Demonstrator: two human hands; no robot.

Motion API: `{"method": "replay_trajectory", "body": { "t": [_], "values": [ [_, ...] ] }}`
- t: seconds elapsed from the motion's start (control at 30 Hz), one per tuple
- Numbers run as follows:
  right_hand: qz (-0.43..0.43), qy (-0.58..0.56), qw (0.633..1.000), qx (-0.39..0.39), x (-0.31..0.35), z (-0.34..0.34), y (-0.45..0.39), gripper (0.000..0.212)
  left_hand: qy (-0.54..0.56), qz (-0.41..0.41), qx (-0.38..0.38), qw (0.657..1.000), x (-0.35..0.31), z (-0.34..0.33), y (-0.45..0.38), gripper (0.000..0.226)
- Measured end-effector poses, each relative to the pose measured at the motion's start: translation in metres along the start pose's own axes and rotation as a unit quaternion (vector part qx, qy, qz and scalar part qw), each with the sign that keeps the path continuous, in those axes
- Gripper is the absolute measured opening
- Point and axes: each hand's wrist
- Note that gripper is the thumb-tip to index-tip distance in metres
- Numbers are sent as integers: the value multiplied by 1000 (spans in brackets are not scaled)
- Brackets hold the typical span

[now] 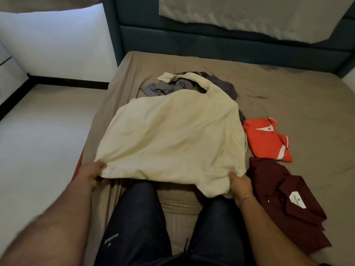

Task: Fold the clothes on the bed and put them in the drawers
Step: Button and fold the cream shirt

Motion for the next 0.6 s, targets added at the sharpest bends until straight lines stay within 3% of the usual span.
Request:
{"method": "replay_trajectory", "body": {
  "t": [0.07, 0.13, 0.23, 0.33, 0.43, 0.5, 0.6],
  "values": [
    [-41, -143, 987, -62, 2, -2, 2, 36, 43, -1, -27, 999, 1, 3, 2, 16],
    [-91, -227, 968, -60, 4, -2, 3, 27, 44, -10, -49, 998, 3, 7, 1, 16],
    [-126, -239, 962, -49, 3, -2, 3, 26, 22, 22, -25, 999, 10, 11, 1, 18],
    [-100, -188, 975, -64, 16, -10, -6, 38, -3, 34, 27, 999, 4, -1, 2, 24],
    [-24, -128, 991, -36, 76, -28, -26, 36, 71, -35, 97, 992, -63, -38, 17, 26],
    [-2, -178, 984, -7, 132, -41, -42, 32, 129, -85, 126, 980, -125, -72, 42, 26],
    [19, -252, 967, 38, 235, -56, -67, 43, 229, -154, 177, 945, -230, -114, 98, 28]
  ]
}}
Point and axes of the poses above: each hand's wrist, its own y-axis away from the middle knuckle, its own z-axis out of the back of the hand, x = y × z, and after that the axes turned 7 degrees about z, right-handed
